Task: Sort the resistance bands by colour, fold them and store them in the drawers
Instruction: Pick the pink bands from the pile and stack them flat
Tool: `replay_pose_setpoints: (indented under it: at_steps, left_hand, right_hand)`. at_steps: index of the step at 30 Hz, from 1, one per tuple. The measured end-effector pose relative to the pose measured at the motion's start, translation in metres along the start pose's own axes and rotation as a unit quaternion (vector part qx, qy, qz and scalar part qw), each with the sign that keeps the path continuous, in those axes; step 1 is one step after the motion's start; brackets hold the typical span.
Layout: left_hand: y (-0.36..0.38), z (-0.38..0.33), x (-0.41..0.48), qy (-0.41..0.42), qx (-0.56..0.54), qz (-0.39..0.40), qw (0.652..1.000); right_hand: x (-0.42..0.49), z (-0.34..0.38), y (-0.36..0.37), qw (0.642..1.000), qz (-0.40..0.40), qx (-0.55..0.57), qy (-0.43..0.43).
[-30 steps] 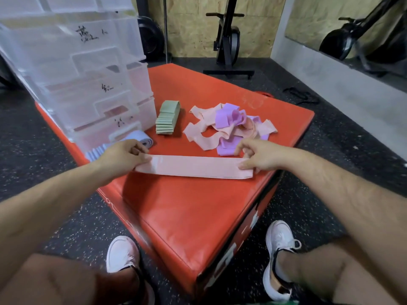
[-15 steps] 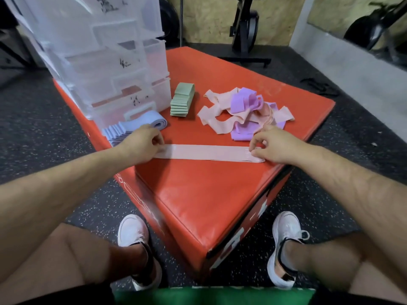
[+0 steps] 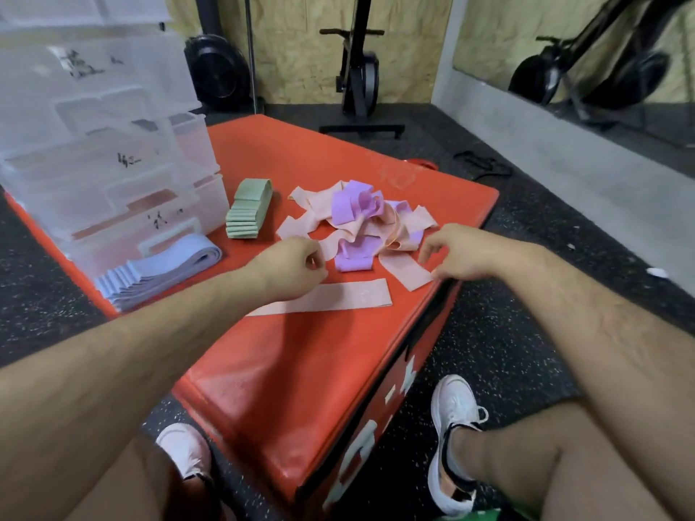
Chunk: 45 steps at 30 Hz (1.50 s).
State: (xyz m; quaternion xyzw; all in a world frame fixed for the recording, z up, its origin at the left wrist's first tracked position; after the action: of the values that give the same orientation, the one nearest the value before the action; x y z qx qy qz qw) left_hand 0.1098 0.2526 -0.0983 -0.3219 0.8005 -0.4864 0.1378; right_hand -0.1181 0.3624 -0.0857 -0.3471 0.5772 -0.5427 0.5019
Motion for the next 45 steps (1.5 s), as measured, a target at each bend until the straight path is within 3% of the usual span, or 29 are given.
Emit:
replay_pose_setpoints:
  at_steps: [3, 11, 15, 19, 22, 28, 31, 35, 42, 45]
  left_hand:
    - [0.021, -0.03, 0.019, 0.022, -0.02, 0.028, 0.999]
    - [0.038, -0.054, 0.045, 0.015, -0.047, 0.043, 0.998]
    - [0.038, -0.056, 0.051, 0.006, -0.057, 0.046, 0.997]
    - [0.031, -0.064, 0.052, 0.014, -0.112, 0.018, 0.993]
    - [0.019, -0.074, 0.048, 0.021, -0.22, -0.007, 0.975]
    - [-0.002, -0.089, 0.044, 0.043, -0.328, -0.065, 0.941]
    - [-0.017, -0.088, 0.041, 0.028, -0.351, -0.123, 0.928]
    - [-0.029, -0.085, 0.036, 0.016, -0.373, -0.142, 0.917]
    - [-0.037, -0.086, 0.033, 0.021, -0.318, -0.13, 0.939]
    - [-0.043, -0.088, 0.034, 0.036, -0.334, -0.145, 0.931]
  right_hand:
    - [0.0, -0.006, 0.015, 0.999, 0.034, 0.028, 0.013]
    - [0.016, 0.003, 0.026, 0.999, -0.007, 0.011, -0.045]
    - [0.021, 0.001, 0.031, 0.999, -0.031, 0.026, -0.033]
    - [0.02, 0.002, 0.015, 0.997, -0.058, 0.043, -0.039]
    - [0.013, 0.005, -0.016, 0.989, -0.099, 0.104, -0.04]
    - [-0.007, 0.03, -0.052, 0.977, -0.125, 0.154, -0.077]
    - [-0.009, 0.034, -0.06, 0.962, -0.15, 0.214, -0.075]
    - [-0.005, 0.032, -0.06, 0.937, -0.148, 0.306, -0.083]
    - [-0.006, 0.036, -0.062, 0.932, -0.165, 0.304, -0.112]
    - [-0.007, 0.044, -0.064, 0.923, -0.157, 0.323, -0.136]
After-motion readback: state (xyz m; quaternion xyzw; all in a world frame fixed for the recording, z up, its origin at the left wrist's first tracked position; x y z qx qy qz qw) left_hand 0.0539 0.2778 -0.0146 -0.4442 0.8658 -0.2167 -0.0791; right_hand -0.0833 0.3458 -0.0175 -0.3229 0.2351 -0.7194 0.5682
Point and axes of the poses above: each hand's wrist, its own x-axis towards the middle knuckle, its own y-axis out of the palm, z = x × y, the point moved 8 cm from there along x, towards the middle knuckle, and after that the axes turned 7 degrees about -x, right-handed, at the moved point
